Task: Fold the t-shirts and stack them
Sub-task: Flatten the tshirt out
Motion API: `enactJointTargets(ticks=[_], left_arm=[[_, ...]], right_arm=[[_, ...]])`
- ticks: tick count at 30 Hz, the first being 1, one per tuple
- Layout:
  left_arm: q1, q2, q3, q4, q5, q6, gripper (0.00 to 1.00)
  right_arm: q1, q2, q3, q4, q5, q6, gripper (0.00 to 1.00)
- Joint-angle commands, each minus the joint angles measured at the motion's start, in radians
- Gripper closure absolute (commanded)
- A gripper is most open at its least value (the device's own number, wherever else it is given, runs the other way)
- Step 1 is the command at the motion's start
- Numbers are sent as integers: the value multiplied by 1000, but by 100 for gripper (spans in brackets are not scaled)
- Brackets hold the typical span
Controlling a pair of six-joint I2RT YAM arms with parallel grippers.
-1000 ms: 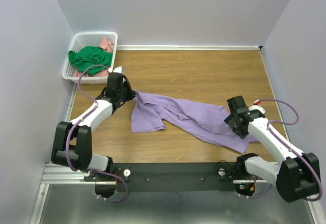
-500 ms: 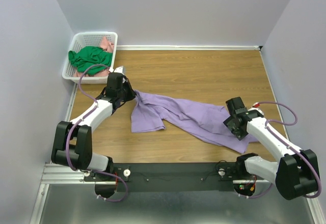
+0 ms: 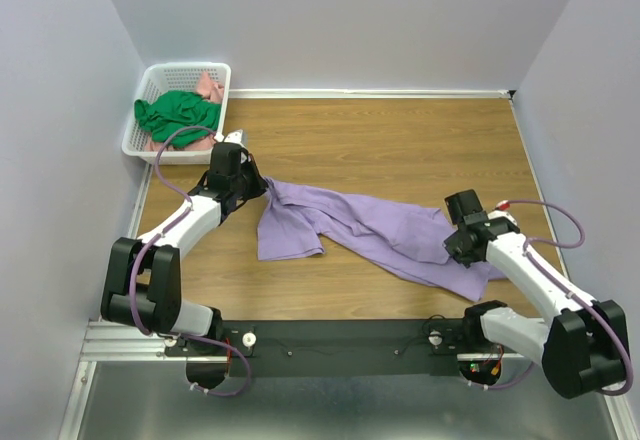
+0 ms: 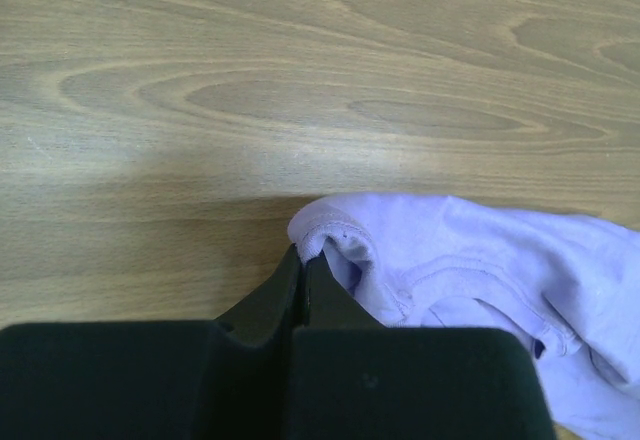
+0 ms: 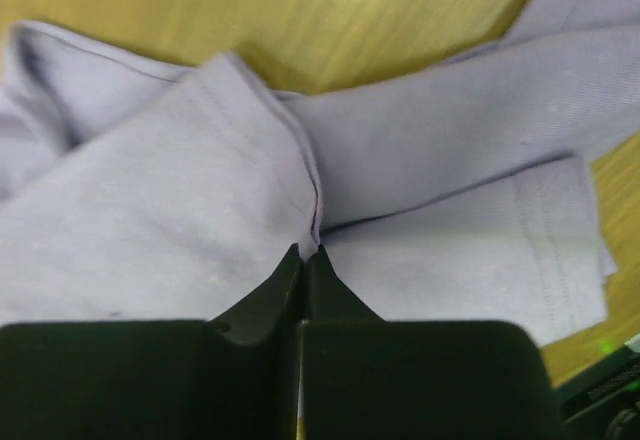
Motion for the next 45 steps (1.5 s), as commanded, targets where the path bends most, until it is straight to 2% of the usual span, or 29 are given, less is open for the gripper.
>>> enactJointTargets(ticks=[1,6,7,10,13,14,17,23,27,30,33,36,37,39,40,41,42,43,45], left_arm=[[4,16,-1,25,17,15,100],[6,23,-1,20,14,12,100],[6,26,-1,19,14,13,100],[6,28,2,13,5,16,100],[6,36,11,3,-9,19,100],[6,39,16,-1,-12,19,100],[6,52,35,-13,-18,19,100],[6,79,69,-44,-43,25,100],[6,102,85,-70,-64,24,100],[6,115,94,-76,-83,25,100],[6,143,121,-87,-104,28,93],[6,172,169,-98,-145,25,79],[8,186,184,-104,-156,25,73],[9,198,236,-107,-181,25,54],[9,210,255,-113,-184,24,43],[11,217,272,-116,-193,22,32],[9,220,305,-131,-199,24,16],[9,221,318,-139,-201,25,11],[9,209,330,-158,-209,28,6]], right_arm=[[-6,15,104,16,12,-29,99],[-6,133,300,19,49,-134,99],[-6,174,383,23,70,-151,99],[-6,254,511,58,122,-230,99],[-6,432,726,132,147,-313,99],[-6,432,727,152,147,-331,99],[-6,613,929,233,121,-388,99],[-6,835,1150,361,51,-448,99],[-3,1007,1368,414,-69,-523,99],[5,1081,1469,457,-107,-570,99],[17,1164,1597,496,-121,-636,99],[18,1241,1721,503,-152,-693,82],[18,1253,1743,502,-188,-727,65],[18,1251,1749,502,-210,-742,38],[18,1223,1706,500,-219,-757,20],[20,1195,1671,500,-219,-764,15],[18,1167,1631,499,-216,-770,12],[18,1093,1523,497,-216,-780,9],[18,1014,1394,488,-224,-781,9]])
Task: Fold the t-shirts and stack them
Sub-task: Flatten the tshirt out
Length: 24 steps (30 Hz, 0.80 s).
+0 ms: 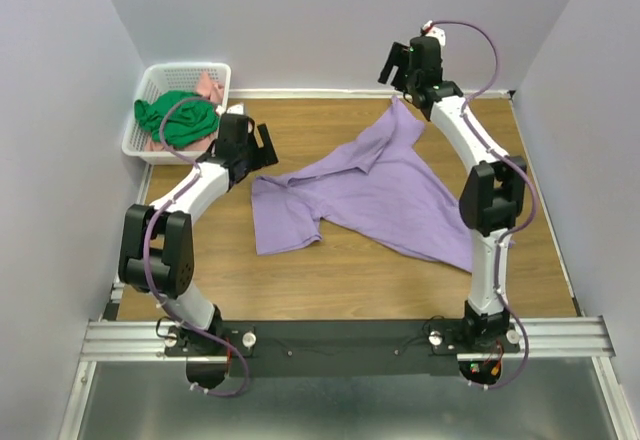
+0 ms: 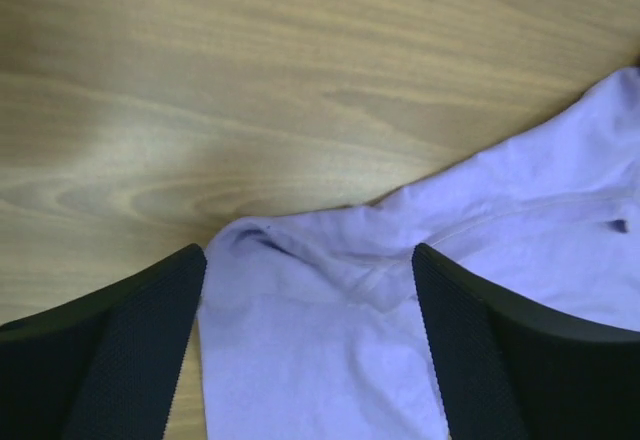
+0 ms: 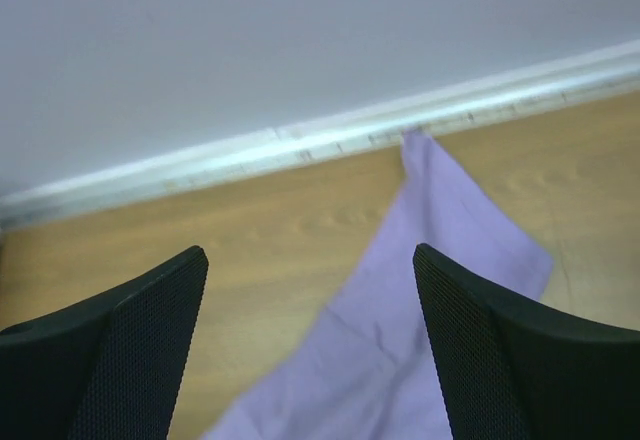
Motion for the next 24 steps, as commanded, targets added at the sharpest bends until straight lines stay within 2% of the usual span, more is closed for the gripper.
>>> enactJointTargets(ticks=[1,3,4,5,7,8,9,11,15,18,24], left_arm=[[5,-17,35,-47,-62,7,6],[5,-67,-3,-68,-93,8,6],[5,-86,-21,-76,-100,11,6],[5,-131,-41,-84,-108,13,6],[4,-179,-116,-104,-130,10,6],[1,-228,-141,-113,-131,4,7],[-1,-253,-190,-128,-128,-8,9],[-16,-320,-253,-157,-125,-30,9],[-59,-402,-328,-193,-122,-102,12],[-108,-396,-359,-202,-133,-165,13],[-191,-322,-370,-207,-175,-214,17]], right_arm=[[5,-236,-291,-15,-42,-33,9],[5,-340,-450,-27,-46,2,11],[5,-384,-516,-35,-50,16,14],[6,-483,-664,-51,-52,28,16],[5,-573,-804,-71,-61,71,23],[5,-667,-863,-91,-65,83,26],[5,-709,-980,-101,-72,108,30],[5,-830,-1123,-130,-66,137,34],[-4,-953,-1291,-144,-9,217,42],[-18,-946,-1333,-144,19,235,43],[-37,-805,-1346,-87,99,234,47]])
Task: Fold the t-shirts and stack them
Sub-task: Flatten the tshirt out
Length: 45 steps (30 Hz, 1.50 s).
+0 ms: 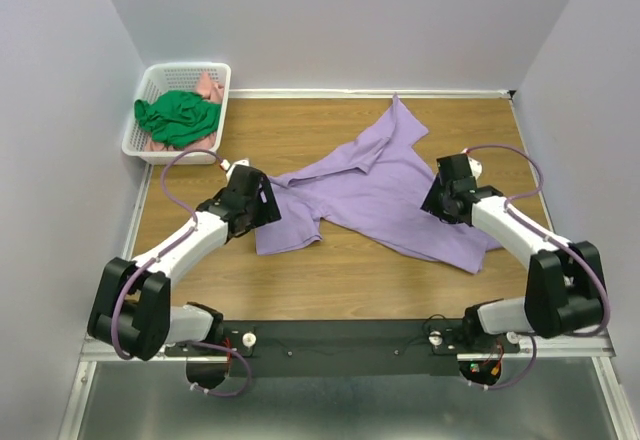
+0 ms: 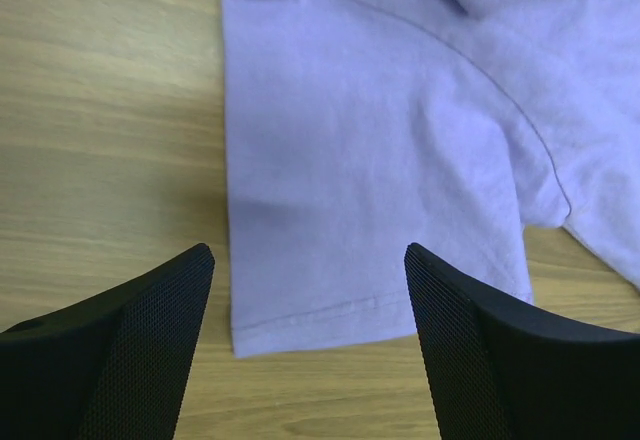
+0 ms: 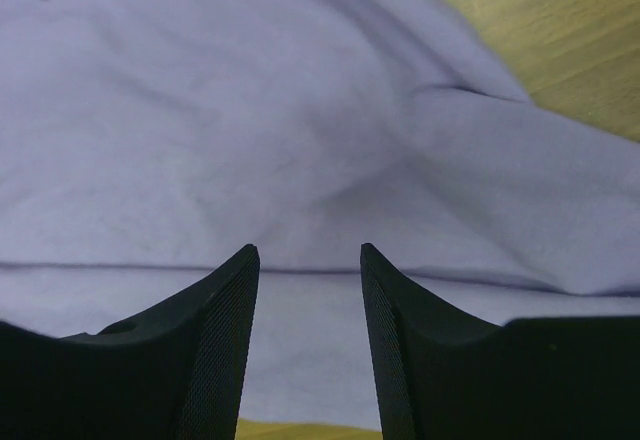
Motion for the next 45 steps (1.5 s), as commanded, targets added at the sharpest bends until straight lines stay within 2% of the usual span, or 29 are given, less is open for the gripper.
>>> enactJointTargets(ticks=[1,8,16,19,22,28,29,32,37,45], left_arm=[[-39,44,-5,-19,-66,-64,18],[-45,46,-14,-31,-110,-92,22],[-73,56,-23,-45,-119,-127,23],[-88,75,-16,-45,-106,-152,23],[-108,90,4,-53,-103,-176,23],[-168,128,18,-97,-118,-251,24],[-186,132,20,-108,-122,-262,24],[-212,141,27,-163,-150,-299,25],[-258,153,35,-260,-190,-346,28],[-261,113,41,-307,-274,-380,32]], right_arm=[[-17,93,-10,58,85,19,48],[-40,314,85,162,95,-24,49],[-87,617,393,178,88,-116,48],[-93,662,482,173,74,-136,44],[-95,626,541,155,58,-136,36],[-93,403,500,63,91,-142,2],[-93,374,492,23,100,-140,0],[-93,259,438,-22,95,-120,0],[-93,87,328,-37,-9,-68,0],[-93,-62,165,-53,-83,-70,0]])
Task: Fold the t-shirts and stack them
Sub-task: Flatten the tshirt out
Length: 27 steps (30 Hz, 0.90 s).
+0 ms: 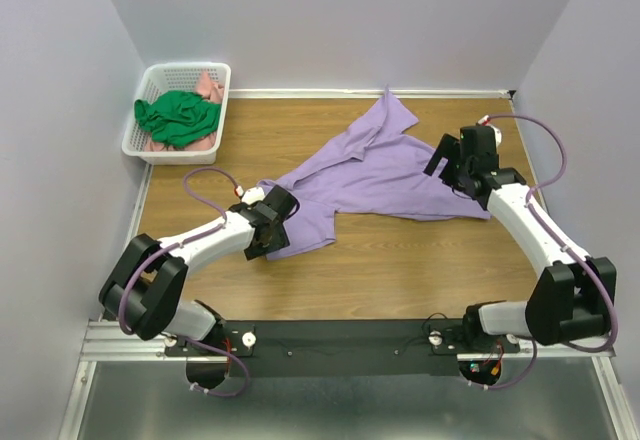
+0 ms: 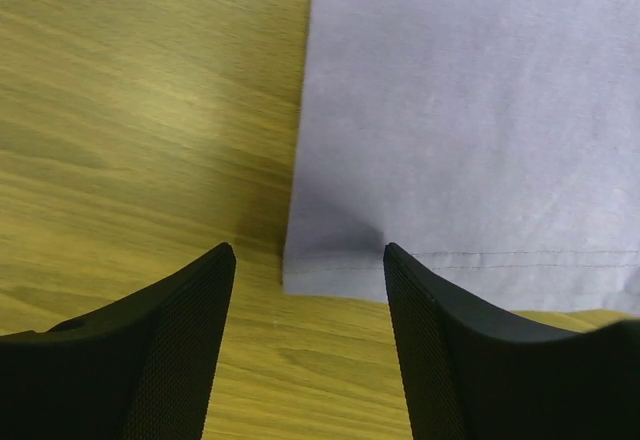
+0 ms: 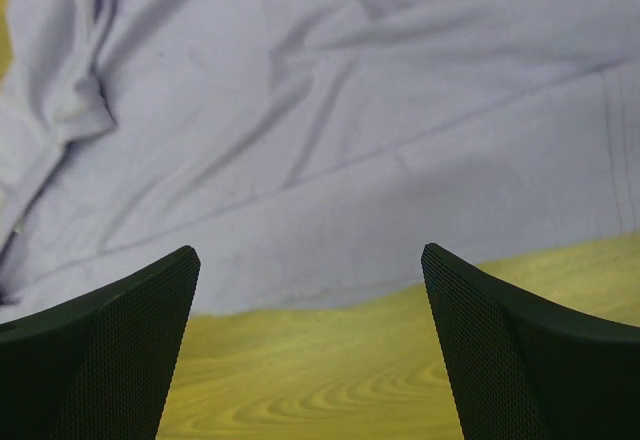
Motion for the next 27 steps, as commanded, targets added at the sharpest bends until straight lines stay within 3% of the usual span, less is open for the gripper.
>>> enactJointTargets(ticks=[1,17,20,21,24,25,27], left_arm=[[-3,-20,18,-29,-79,-34,32],[-23,49,-71,84,23,6,42],[-24,57,-67,71,20,9,54],[-24,58,-68,69,20,13,54],[-26,52,-71,71,25,19,73],[-26,51,-71,71,25,23,86],[-26,38,-67,67,23,32,94]], right_arm=[[-3,-71,-58,-48,-37,10,0],[-3,-210,-105,-114,11,21,0],[-3,-229,-116,-125,15,28,0],[-3,-232,-116,-126,18,33,0],[-3,-243,-131,-132,32,42,0],[-4,-246,-140,-134,43,41,0],[-3,-246,-147,-145,95,36,0]])
